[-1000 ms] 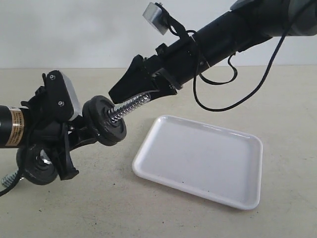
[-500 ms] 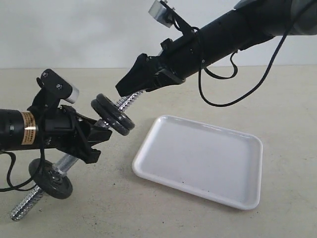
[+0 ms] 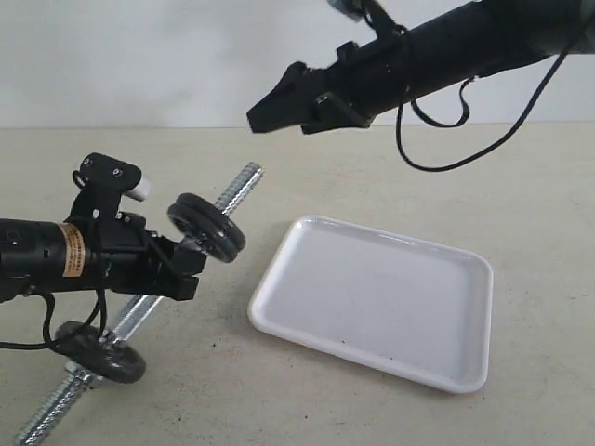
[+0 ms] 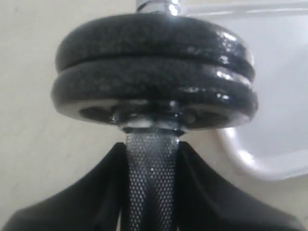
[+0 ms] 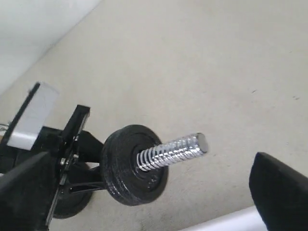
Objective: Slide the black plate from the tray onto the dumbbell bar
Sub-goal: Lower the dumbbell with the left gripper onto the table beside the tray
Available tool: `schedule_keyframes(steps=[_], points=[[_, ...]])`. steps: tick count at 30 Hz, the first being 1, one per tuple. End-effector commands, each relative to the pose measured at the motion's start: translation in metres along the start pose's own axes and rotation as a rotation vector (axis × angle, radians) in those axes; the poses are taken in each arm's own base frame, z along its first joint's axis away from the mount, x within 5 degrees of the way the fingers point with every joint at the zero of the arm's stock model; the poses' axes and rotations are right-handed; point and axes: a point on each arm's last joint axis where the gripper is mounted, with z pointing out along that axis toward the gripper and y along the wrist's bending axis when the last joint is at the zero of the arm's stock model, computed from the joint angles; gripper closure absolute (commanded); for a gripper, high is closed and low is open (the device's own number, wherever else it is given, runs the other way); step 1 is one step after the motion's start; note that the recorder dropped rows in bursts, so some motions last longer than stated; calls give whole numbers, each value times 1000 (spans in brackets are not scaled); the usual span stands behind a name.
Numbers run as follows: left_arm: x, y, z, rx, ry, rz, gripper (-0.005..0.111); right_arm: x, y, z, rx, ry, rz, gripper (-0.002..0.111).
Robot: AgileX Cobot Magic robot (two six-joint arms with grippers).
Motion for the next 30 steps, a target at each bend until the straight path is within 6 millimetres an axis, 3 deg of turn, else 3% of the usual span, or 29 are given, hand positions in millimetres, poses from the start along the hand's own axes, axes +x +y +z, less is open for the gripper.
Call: schedule_keyframes(steps=[1, 7, 16, 20, 24, 30], points=[[-55, -25, -21, 290, -500, -27, 102, -19, -13, -36, 20, -97, -4, 4], [-55, -24, -21, 283, -503, -36, 102, -30, -9, -59, -61, -100, -43, 4], [-64, -27, -20, 314, -607, -104, 102, -30, -6, -60, -104, -99, -39, 4], [-80, -48, 11, 383, -600, -97, 102, -30, -5, -60, -108, -105, -29, 4], [-95, -55, 35, 375, -558, -91, 102, -30, -5, -60, -110, -103, 5, 4], [-100, -53, 44, 377, -561, -88, 102, -30, -5, -60, -110, -103, 7, 4]])
